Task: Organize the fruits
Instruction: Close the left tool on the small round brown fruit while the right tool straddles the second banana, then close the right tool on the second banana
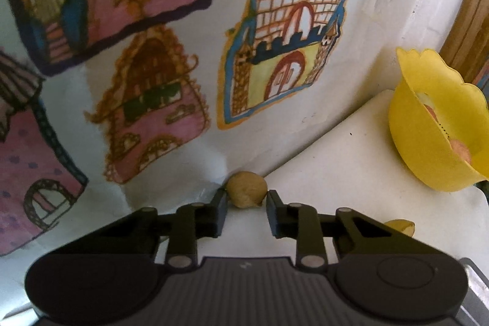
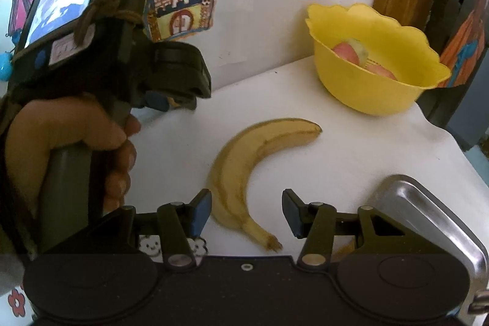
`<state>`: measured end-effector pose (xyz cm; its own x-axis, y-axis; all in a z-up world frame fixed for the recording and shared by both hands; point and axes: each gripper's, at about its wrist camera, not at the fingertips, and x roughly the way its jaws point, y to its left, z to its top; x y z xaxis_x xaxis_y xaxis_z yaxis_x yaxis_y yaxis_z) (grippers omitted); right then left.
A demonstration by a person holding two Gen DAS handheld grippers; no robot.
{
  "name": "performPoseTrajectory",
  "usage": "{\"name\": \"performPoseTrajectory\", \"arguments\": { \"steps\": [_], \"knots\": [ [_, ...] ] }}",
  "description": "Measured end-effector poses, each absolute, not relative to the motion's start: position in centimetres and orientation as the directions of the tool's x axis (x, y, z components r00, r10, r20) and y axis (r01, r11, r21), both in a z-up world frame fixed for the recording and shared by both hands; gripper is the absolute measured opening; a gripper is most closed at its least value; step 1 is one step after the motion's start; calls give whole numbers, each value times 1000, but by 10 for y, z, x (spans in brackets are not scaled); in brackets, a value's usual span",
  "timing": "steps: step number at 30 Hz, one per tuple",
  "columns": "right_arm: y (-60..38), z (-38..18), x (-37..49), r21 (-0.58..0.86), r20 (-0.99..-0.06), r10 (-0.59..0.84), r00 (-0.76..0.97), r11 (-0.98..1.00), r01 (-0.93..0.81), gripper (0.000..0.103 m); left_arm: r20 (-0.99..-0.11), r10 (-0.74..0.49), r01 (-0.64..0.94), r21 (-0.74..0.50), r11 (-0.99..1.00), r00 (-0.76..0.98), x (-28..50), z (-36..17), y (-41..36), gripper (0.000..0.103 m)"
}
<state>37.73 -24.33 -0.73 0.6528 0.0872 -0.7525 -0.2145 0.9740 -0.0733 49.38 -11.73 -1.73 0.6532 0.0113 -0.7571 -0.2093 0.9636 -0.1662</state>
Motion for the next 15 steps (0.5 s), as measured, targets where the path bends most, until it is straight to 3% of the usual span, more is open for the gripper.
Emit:
{"name": "performPoseTrajectory", "arguments": {
  "steps": [15],
  "knots": [
    [-234,-26,400,-64,-804,63,591,979,-192,50,-735,-48,-128,-181,975,676,467,-16,-93,30]
  ]
}}
